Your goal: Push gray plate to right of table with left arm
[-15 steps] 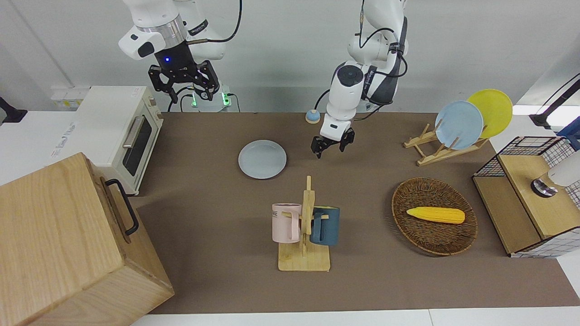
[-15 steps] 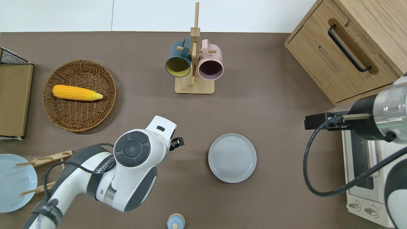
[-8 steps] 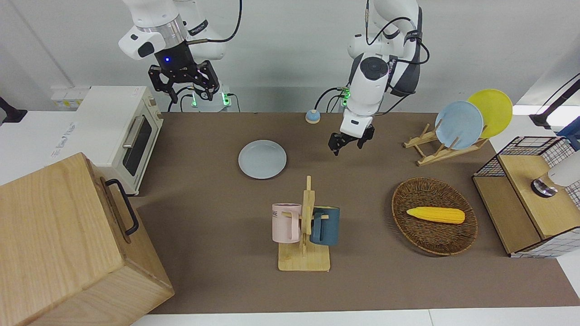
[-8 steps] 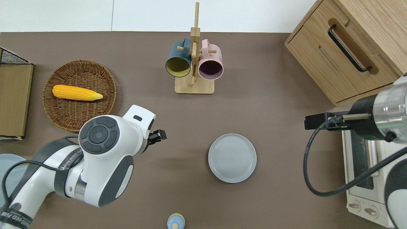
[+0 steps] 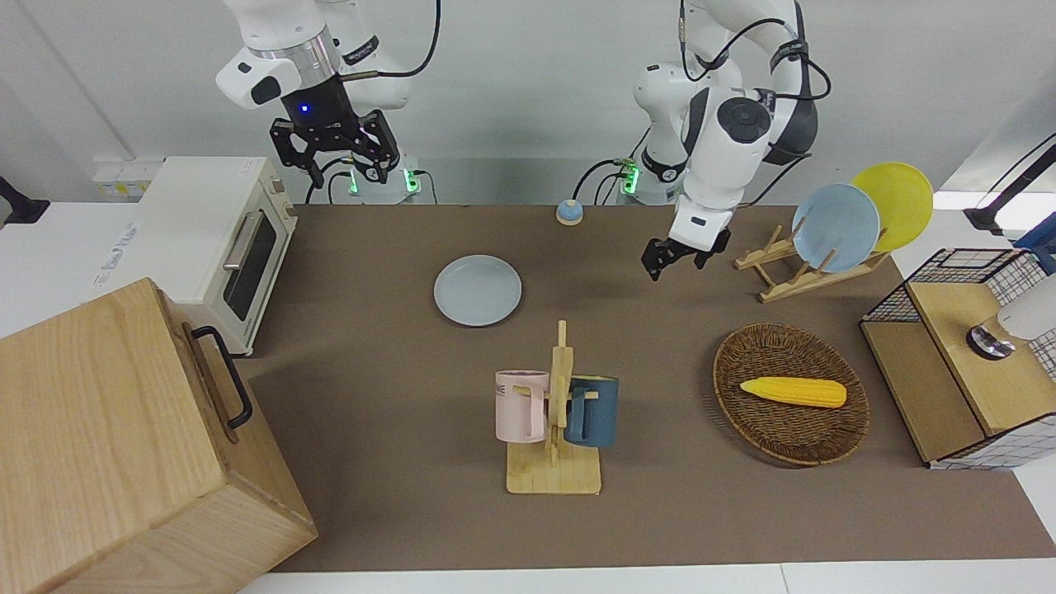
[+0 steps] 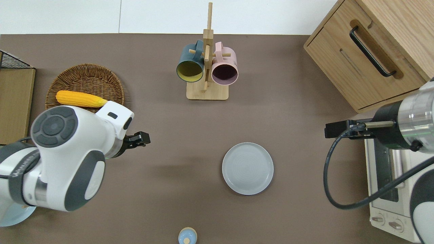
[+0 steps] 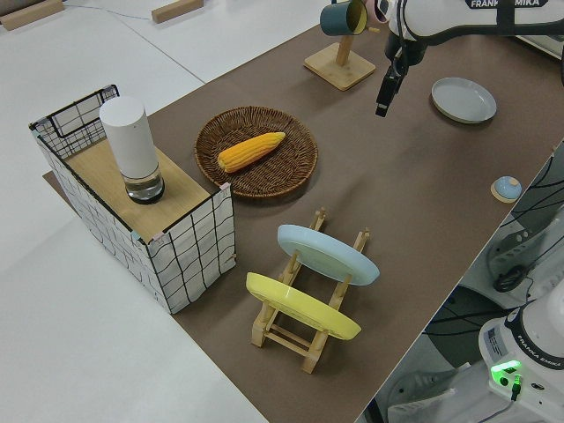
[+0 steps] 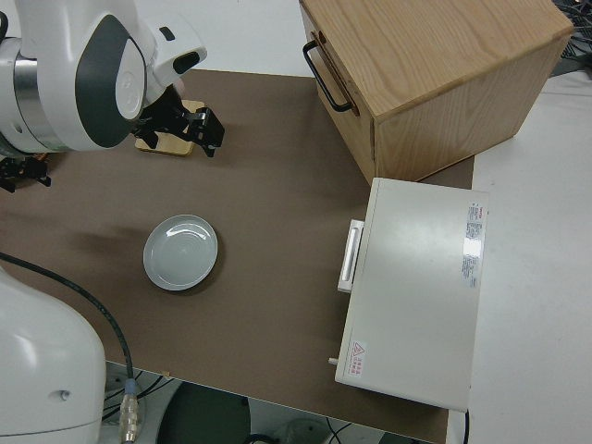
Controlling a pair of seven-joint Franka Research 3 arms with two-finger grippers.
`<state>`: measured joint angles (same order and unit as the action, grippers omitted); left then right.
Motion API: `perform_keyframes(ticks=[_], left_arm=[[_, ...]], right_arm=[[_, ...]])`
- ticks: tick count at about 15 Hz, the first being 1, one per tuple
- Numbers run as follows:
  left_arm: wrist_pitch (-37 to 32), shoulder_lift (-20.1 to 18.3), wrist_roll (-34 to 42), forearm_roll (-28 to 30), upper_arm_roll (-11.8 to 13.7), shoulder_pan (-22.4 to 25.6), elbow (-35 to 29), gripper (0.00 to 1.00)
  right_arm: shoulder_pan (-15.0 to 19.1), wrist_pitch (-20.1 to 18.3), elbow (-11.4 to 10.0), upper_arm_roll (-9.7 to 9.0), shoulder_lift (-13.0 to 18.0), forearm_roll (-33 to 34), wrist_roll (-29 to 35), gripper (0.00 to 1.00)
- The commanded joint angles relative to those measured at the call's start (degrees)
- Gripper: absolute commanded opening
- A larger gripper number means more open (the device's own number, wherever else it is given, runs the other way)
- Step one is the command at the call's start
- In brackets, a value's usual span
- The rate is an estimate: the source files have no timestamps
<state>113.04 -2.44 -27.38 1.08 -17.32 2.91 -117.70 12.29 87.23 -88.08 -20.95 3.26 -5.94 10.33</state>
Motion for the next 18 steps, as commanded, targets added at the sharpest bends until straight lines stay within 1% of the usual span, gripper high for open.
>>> perform_keyframes(ticks=[1, 3, 7, 8, 9, 12, 15, 18], left_arm=[[-5.54, -1.08, 5.83, 0.59, 4.47, -0.18, 3.18, 0.99], [-7.03, -1.43, 7.59, 0.59, 6.23, -0.27, 4.4, 0.99], [-12.57, -1.78, 9.71, 0.59, 10.01, -1.32, 9.15, 0.99], [-13.01, -2.56, 9.8, 0.68, 10.63, -1.41, 9.25, 0.99], [-13.19, -3.35, 9.8, 0.68, 10.72, -1.41, 9.25, 0.99], [-14.68, -4.06, 9.62, 0.68, 11.78, -1.85, 9.94, 0.99], [-20.38, -4.51, 9.8, 0.77, 13.01, -2.12, 14.24, 0.99], [-25.31, -4.59, 9.8, 0.59, 13.01, -2.11, 18.11, 0.99]], right_arm=[[0.37, -0.4, 0.8, -0.23, -0.36, -0.92, 0.12, 0.996], [0.37, -0.4, 0.8, -0.23, -0.36, -0.83, 0.12, 0.996], [0.37, -0.4, 0.8, -0.23, -0.36, -0.92, 0.12, 0.996], [0.37, -0.4, 0.8, -0.23, -0.36, -0.92, 0.12, 0.996], [0.37, -0.4, 0.8, -0.23, -0.36, -0.83, 0.12, 0.996], [0.37, -0.31, 0.8, -0.23, -0.36, -0.92, 0.12, 0.996], [0.37, -0.4, 0.8, -0.23, -0.36, -0.92, 0.12, 0.996], [0.37, -0.4, 0.8, -0.23, -0.36, -0.92, 0.12, 0.996]])
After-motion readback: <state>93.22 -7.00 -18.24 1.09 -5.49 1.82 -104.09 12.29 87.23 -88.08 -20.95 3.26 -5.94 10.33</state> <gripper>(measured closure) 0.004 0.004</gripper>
